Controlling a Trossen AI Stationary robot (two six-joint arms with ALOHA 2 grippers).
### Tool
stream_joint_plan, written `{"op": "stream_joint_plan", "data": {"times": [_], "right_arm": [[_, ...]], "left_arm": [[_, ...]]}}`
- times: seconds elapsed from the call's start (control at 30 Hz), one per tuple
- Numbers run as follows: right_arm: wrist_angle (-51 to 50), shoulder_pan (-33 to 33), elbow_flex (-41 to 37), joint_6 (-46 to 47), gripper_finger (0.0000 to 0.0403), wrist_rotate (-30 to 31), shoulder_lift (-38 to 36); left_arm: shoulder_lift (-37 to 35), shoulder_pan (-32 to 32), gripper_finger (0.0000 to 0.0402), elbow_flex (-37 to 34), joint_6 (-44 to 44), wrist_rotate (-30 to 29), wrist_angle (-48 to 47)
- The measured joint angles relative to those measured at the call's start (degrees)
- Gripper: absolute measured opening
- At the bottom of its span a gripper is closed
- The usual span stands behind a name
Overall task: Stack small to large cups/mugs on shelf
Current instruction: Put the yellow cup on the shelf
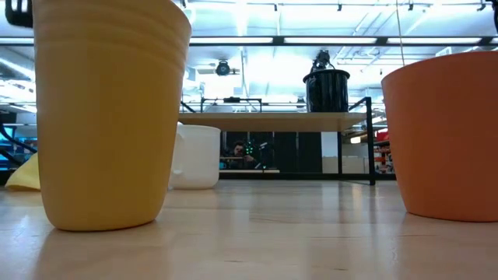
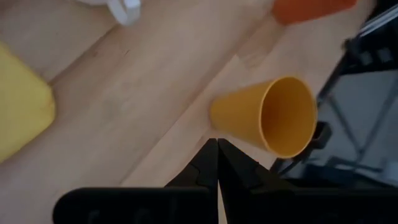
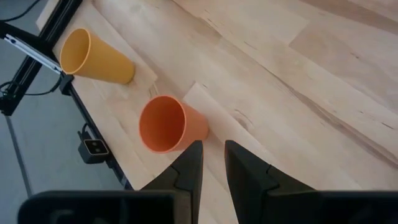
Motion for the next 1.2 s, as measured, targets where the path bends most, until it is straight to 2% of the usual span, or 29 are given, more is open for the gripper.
{"op": "stream_joint_plan", "data": {"times": [0.13,0.37,0.57,0.83,1.2], "right_arm": [[0.0,0.0,0.0,-0.1,0.0075,-0.1,0.0],[0.0,0.0,0.0,-0.5,0.0075,-1.2,0.0],[0.0,0.0,0.0,-0.8,0.0075,-1.4,0.0],[0.0,0.0,0.0,-1.2,0.0075,-1.4,0.0],[-0.2,-0.2,0.0,-1.1,0.0075,-1.4,0.0]], "left_arm": [[5.0,-0.9,0.0013,6.7,-0.4,0.2,-5.8],[10.2,-0.9,0.0018,12.4,-2.0,1.6,-6.0],[15.6,-0.8,0.0014,12.9,-1.7,6.7,-5.8],[19.9,-0.8,0.0028,13.0,-1.0,7.8,2.2],[20.4,0.8,0.0021,13.0,-0.1,8.3,6.6]]}}
